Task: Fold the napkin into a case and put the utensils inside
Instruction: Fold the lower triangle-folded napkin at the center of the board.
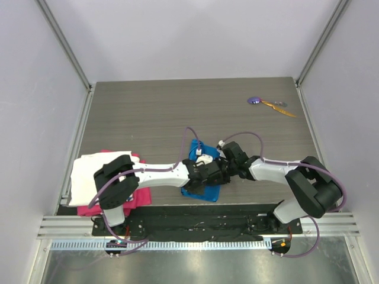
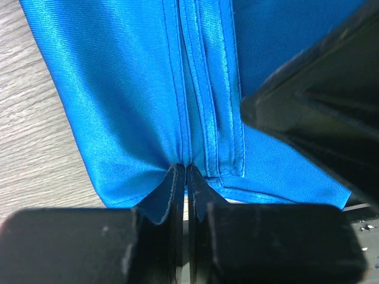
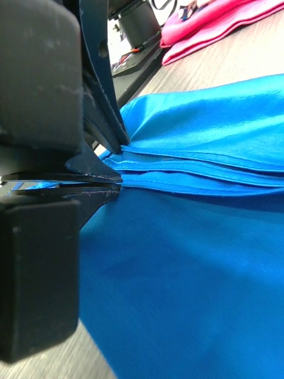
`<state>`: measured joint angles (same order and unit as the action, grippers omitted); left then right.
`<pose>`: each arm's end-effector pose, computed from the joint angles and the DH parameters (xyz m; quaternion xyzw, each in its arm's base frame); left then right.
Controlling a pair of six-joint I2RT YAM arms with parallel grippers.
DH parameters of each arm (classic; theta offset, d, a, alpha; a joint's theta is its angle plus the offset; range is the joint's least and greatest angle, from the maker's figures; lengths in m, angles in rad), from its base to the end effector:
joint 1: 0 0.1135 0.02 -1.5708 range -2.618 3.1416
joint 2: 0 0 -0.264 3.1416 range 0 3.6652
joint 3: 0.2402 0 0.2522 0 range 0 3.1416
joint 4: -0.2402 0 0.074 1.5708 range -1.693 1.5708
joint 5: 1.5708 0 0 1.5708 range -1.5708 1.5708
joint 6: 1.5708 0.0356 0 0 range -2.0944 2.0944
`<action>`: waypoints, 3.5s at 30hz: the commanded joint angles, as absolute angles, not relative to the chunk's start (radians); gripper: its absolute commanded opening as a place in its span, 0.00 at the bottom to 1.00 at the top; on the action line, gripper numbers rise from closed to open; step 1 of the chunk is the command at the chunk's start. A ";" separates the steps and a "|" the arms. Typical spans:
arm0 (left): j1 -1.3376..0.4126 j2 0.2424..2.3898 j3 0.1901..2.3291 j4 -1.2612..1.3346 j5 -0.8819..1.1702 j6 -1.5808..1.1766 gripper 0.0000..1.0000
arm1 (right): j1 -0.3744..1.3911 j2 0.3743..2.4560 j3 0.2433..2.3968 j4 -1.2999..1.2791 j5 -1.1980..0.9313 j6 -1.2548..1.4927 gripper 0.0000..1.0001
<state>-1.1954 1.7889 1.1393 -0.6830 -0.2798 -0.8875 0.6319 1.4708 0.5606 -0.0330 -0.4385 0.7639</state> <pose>0.1316 -0.3072 0.1657 0.1344 0.9741 -0.0316 0.1789 0.1958 0.1621 0.1336 -0.0058 0.9308 0.3521 0.0979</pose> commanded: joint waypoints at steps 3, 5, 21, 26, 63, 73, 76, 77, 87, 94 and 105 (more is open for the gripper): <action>-1.195 1.729 1.154 -0.689 -0.264 -0.917 0.04 | 0.679 1.462 0.532 0.047 -0.426 0.805 0.01; -1.195 1.720 1.152 -0.680 -0.249 -0.920 0.02 | 0.695 1.460 0.525 0.063 -0.422 0.818 0.01; -1.195 1.683 1.152 -0.676 -0.201 -0.954 0.00 | 0.773 1.497 0.499 0.170 -0.417 0.904 0.01; -1.195 1.675 1.140 -0.686 -0.201 -0.962 0.00 | 0.772 1.396 0.528 0.028 -0.357 0.853 0.01; -1.195 1.739 1.063 -0.584 -0.155 -0.989 0.00 | 0.847 1.261 0.407 0.025 -0.264 0.934 0.01; -1.195 1.732 1.037 -0.584 -0.164 -0.991 0.00 | 0.799 1.246 0.362 -0.063 -0.197 0.902 0.01; -1.195 1.723 1.040 -0.584 -0.153 -0.991 0.00 | 0.773 1.250 0.353 -0.075 -0.169 0.893 0.01; -1.195 1.715 1.043 -0.578 -0.147 -0.988 0.00 | 0.767 1.247 0.356 -0.080 -0.161 0.885 0.01; -1.157 1.615 1.100 -0.575 -0.101 -0.953 0.32 | 0.730 1.298 0.491 -0.245 -0.052 0.694 0.01; -0.916 1.471 1.124 -0.630 -0.052 -0.851 0.34 | 0.730 1.350 0.655 -0.282 -0.058 0.614 0.01; -0.592 1.692 1.311 -0.611 0.051 -0.726 0.11 | 0.580 1.538 0.874 -0.267 -0.210 0.505 0.01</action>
